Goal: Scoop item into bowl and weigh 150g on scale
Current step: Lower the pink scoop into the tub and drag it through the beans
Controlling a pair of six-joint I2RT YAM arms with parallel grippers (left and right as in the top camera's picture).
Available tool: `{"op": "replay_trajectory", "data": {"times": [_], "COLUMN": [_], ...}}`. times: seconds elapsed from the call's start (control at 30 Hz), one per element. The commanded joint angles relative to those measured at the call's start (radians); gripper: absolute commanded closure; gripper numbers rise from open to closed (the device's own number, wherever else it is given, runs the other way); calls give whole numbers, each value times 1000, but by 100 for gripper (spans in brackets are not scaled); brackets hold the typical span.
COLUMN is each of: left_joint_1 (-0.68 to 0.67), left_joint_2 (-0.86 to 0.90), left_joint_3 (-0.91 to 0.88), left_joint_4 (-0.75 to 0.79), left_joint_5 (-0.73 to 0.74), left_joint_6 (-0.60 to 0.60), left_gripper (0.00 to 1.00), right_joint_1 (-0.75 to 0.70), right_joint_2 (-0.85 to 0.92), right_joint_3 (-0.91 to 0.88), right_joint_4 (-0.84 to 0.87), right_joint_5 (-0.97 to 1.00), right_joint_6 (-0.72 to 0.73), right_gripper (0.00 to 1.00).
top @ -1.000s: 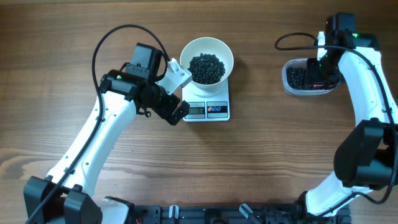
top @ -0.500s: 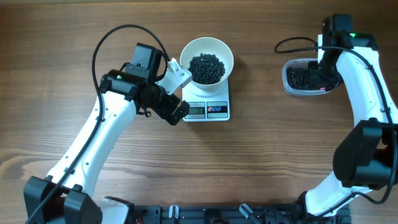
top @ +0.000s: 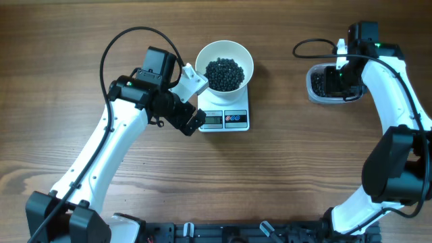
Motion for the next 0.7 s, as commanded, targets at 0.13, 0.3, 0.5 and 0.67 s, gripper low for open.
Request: {"op": "replay_trajectory", "data": {"times": [0.13, 0.3, 0.5, 0.67], "left_joint_1": [6, 6, 6, 5], "left_joint_2": [6, 6, 6, 6], "left_joint_3": [8, 8, 8, 8], "left_joint_4": [0, 0, 0, 0], "left_joint_5": [17, 17, 17, 17], "left_joint_6": [16, 16, 16, 16], "left_gripper": [0, 0, 0, 0], "right_joint_1": [2, 2, -2, -40], "right_joint_2": [27, 27, 27, 27], "right_joint_3": [-10, -10, -10, -10], "right_joint_4": [5, 23, 6, -29], "right_joint_5": [-202, -290, -348, -352], "right_joint_6": [56, 149, 149, 148], "right_gripper": [96, 96, 96, 96]}}
